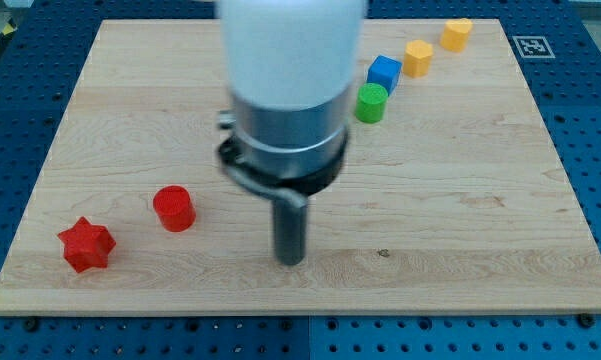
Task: Move the red star towards the bottom right
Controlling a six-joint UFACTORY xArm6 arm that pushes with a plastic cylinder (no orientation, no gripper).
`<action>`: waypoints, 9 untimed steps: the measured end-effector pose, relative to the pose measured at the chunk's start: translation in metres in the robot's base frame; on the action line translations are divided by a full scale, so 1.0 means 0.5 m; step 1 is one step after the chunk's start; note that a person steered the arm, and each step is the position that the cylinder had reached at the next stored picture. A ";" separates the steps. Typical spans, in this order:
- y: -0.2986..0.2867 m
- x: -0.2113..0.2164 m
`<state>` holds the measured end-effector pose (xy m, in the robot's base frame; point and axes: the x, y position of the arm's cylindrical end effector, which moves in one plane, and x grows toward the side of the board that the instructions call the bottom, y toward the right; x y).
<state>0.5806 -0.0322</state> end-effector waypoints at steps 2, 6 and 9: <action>-0.210 0.075; -0.526 -0.051; -0.368 0.028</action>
<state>0.5944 -0.2164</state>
